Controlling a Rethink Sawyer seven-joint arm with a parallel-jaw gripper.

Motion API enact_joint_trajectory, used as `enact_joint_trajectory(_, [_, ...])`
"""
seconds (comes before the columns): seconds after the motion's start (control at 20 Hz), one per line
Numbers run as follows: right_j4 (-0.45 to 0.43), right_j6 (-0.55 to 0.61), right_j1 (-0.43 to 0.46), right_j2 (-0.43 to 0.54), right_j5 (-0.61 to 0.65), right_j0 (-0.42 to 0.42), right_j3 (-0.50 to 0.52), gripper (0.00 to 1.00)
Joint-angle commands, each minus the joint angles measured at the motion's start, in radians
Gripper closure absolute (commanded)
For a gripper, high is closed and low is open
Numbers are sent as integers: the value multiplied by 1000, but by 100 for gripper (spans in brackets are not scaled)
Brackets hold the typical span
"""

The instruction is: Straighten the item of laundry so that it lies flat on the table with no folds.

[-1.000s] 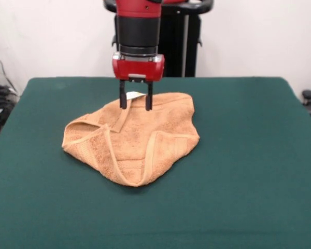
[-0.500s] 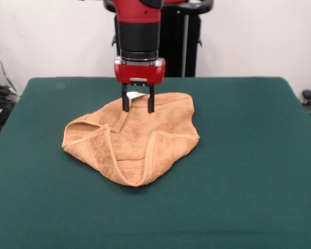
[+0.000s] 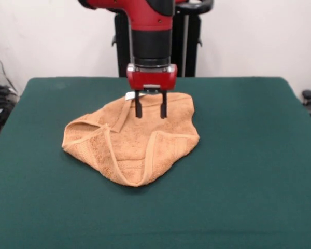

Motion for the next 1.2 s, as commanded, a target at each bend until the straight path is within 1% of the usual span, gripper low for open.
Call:
enact_joint_trajectory(0.05, [45, 281, 113, 84, -111, 44, 23, 0])
enact_joint_trajectory(0.3, [57, 293, 150, 108, -148, 39, 11, 0])
enact_joint_trajectory(0.5, [65, 297, 161, 121, -163, 33, 6, 0])
enact_joint_trajectory(0.6, [76, 298, 155, 121, -159, 36, 8, 0])
enact_joint_trajectory(0.85, [99, 262, 121, 130, -68, 36, -20, 0])
enact_joint_trajectory(1.0, [107, 262, 123, 138, -70, 31, -24, 0])
enact_joint_trajectory(1.2, [133, 267, 95, 128, -61, 43, -16, 0])
